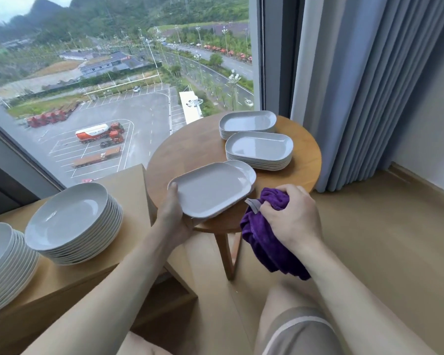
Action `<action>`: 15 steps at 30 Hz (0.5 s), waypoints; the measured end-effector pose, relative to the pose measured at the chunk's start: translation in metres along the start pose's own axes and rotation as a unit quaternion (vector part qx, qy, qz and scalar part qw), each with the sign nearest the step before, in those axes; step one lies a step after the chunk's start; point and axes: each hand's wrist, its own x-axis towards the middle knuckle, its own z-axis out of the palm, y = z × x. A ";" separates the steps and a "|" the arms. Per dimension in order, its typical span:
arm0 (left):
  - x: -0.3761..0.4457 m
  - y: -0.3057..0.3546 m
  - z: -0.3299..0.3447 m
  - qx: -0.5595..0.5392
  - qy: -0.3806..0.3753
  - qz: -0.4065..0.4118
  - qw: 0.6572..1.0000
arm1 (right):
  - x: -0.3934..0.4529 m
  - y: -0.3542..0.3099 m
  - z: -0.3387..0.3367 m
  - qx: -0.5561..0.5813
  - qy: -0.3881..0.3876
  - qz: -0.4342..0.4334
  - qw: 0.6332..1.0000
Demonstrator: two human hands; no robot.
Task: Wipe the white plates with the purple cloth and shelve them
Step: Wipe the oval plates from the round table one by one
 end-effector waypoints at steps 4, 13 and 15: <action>0.032 0.013 0.014 0.040 0.044 0.011 0.998 | 0.002 0.000 0.001 0.022 0.008 0.003 1.000; 0.064 0.006 0.009 0.423 0.141 0.160 0.881 | 0.015 0.003 -0.010 0.066 0.042 0.039 0.996; 0.067 0.007 0.008 0.467 0.137 0.171 0.857 | 0.017 0.004 -0.011 0.069 0.045 0.043 0.996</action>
